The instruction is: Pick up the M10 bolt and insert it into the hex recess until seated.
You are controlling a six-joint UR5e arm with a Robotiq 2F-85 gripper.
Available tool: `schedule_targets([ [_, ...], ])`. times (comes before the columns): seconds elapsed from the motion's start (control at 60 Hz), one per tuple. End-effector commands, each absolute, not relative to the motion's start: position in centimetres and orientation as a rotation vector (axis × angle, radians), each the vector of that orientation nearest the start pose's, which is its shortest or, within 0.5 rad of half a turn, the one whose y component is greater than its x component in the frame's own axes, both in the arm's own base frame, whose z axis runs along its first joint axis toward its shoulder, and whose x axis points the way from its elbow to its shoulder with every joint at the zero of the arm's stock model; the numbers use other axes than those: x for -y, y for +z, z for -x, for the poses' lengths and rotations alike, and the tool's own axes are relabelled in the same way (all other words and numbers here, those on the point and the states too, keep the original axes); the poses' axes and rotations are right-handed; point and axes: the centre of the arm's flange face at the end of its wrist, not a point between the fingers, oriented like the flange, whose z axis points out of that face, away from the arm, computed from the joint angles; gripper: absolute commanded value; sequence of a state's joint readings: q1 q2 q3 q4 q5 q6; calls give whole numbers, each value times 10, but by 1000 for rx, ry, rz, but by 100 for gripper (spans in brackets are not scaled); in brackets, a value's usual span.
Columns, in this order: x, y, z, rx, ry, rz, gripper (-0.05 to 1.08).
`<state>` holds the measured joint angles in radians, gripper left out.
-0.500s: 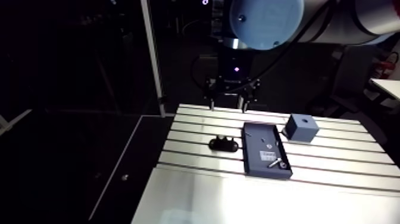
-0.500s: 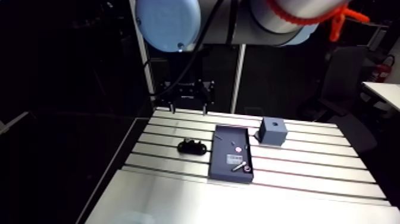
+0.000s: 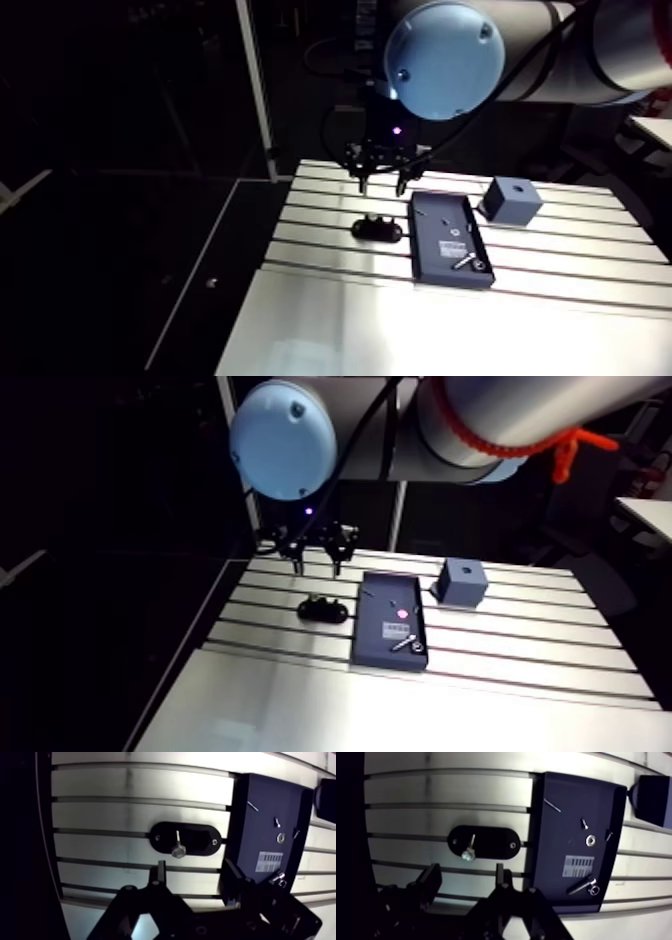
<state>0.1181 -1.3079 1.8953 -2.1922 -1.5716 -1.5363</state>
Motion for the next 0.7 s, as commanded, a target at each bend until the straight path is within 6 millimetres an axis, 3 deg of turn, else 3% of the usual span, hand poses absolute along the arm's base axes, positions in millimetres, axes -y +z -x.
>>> schedule_targets([
  [0.017,196,245,520,-3162,-2,146,35],
  [0.433,200,241,522,-3172,-5,166,40],
  [0.7,212,234,517,-3189,-3,240,41],
])
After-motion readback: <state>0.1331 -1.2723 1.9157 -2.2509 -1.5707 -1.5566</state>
